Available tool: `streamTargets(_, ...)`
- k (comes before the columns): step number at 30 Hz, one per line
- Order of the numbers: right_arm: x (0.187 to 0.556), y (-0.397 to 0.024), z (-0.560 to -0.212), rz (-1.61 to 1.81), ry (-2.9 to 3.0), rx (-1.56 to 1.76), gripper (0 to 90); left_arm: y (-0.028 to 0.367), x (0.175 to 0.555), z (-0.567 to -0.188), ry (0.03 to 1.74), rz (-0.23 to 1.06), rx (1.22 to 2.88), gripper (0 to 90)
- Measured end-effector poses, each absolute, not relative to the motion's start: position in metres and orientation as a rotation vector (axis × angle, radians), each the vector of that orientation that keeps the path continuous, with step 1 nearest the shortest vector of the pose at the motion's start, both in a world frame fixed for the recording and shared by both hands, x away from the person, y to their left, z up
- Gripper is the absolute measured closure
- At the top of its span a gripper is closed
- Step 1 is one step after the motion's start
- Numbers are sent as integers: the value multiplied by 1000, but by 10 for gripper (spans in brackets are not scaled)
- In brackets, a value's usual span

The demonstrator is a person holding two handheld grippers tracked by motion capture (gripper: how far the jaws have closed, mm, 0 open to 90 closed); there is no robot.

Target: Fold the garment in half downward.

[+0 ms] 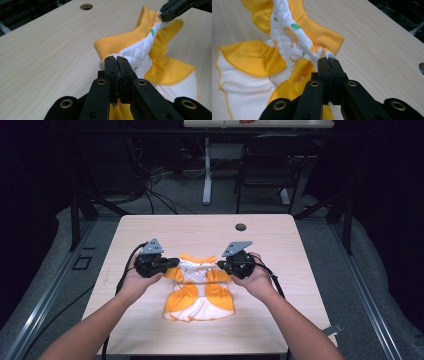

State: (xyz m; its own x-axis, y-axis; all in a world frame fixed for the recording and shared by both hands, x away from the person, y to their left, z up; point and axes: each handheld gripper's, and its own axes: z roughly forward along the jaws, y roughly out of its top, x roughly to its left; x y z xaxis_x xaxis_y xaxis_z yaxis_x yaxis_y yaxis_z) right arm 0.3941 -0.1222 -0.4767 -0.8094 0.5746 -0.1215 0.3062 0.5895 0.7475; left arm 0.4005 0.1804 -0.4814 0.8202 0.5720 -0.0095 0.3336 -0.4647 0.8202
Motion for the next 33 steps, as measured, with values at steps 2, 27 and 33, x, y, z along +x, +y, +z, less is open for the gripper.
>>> streamTargets(2, 391, -122, -480, 1064, 2484, 716, 894, 180, 396, -485, 658, 330, 2107, 880)
streamTargets(27, 345, -129, -516, 1113, 2570, 719, 823, 184, 351, -524, 615, 237, 2121, 809)
streamTargets(33, 340, -134, -505, 1208, 2526, 737, 798, 191, 351, -514, 634, 235, 2074, 740)
